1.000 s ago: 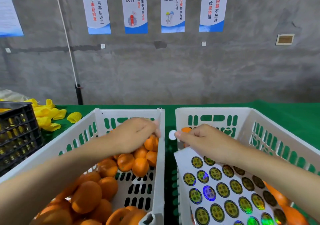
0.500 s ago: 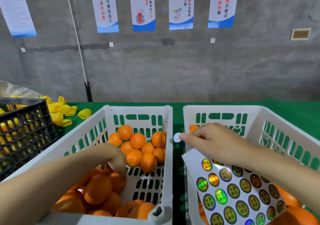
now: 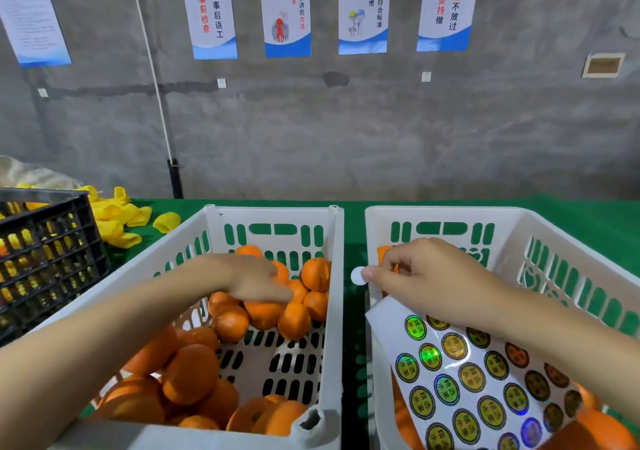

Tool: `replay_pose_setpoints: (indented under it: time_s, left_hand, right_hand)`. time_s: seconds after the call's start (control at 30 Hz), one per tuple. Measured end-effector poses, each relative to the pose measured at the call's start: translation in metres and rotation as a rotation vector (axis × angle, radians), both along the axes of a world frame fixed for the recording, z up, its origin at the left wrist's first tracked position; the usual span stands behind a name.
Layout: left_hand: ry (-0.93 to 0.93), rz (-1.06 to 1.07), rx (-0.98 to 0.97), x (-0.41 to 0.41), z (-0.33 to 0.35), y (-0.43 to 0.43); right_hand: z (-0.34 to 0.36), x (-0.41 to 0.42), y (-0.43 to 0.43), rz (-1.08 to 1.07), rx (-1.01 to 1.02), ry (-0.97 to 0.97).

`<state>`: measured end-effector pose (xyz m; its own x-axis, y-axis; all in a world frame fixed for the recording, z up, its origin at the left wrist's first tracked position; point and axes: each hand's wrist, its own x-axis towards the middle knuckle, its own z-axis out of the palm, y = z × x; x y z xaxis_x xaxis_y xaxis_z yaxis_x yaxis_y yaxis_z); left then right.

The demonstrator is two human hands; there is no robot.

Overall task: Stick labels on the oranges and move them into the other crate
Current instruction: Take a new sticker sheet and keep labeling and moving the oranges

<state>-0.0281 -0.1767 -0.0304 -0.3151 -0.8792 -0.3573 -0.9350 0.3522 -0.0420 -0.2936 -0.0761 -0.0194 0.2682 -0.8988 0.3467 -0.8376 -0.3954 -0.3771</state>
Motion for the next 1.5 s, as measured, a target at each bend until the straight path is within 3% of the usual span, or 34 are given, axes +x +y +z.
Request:
replay_pose_setpoints:
  time_s: [0.1,0.2,0.27,0.47,0.8,1.5]
  left_hand:
    - [0.356,-0.003,-0.452,-0.004,0.02,0.002]
    - [0.609,-0.064,-0.645,-0.017,0.021,0.015]
    - [0.652,-0.161,-0.726,-0.026,0.024,0.025]
    - [0.535,-0.454,-0.884,-0.043,0.028,0.051]
    - [0.529,-0.401,-0.713,-0.046,0.02,0.052]
    - [0.62,-0.408,-0.587,-0.047,0.021,0.051]
  right_hand:
    - [0.0,0.001,-0.001,-0.028,-0.021,0.005]
    - [0.001,0.003,-0.002,-0.047,-0.108,-0.03]
    - [0.001,0.003,-0.003,-0.054,-0.198,-0.061]
    - [0.006,0.005,0.002,-0.136,-0.475,-0.05]
    - [0.014,0.015,0.014,-0.011,-0.631,-0.031]
    - [0.018,0.011,0.02,0.243,-0.482,-0.008]
